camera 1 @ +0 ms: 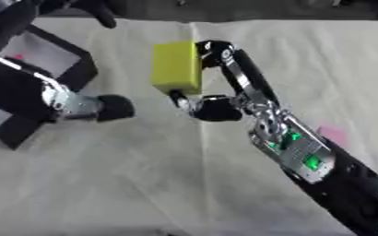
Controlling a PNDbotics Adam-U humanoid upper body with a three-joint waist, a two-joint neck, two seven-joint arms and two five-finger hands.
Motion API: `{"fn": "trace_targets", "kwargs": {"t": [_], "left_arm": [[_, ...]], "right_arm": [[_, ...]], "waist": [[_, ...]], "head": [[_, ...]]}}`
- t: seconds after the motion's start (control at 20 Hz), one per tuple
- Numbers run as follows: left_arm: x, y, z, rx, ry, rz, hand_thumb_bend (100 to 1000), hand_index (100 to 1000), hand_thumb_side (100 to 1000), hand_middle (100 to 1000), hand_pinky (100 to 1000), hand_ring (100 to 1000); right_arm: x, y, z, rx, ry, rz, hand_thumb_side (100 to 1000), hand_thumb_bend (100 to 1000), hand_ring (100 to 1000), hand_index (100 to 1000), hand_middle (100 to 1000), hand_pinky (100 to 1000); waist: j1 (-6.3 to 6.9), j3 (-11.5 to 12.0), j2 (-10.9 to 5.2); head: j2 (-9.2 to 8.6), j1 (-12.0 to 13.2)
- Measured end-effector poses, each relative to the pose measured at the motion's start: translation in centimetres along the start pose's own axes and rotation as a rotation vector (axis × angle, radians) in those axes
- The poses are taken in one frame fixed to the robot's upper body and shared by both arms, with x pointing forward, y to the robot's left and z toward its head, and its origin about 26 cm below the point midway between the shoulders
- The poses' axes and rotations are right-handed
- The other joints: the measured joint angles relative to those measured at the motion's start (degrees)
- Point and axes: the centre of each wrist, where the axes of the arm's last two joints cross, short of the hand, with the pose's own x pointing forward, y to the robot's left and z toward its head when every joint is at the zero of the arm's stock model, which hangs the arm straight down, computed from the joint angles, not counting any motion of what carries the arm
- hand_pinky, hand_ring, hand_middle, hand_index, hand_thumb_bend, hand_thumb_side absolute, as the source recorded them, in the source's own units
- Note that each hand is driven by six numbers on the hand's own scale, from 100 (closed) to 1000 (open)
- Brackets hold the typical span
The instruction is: Pick up the objects with one hand, pass them to the other hand, and then place them into the box on the other side of the table.
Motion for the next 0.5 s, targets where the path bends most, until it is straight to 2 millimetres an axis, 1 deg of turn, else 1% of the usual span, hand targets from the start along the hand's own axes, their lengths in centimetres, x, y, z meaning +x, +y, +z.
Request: {"fn": "trace_targets", "kwargs": {"t": [0.5], "left_arm": [[0.92,-0.65,-0.97,-0.077,0.114,-0.108,718,788,295,787,886,740]], "right_arm": [[0.7,0.52,-0.25,-0.015,-0.031,-0.016,100,353,637,536,490,775]], "waist": [[0.04,0.31,0.01]], "head": [[0.0,0.07]]}}
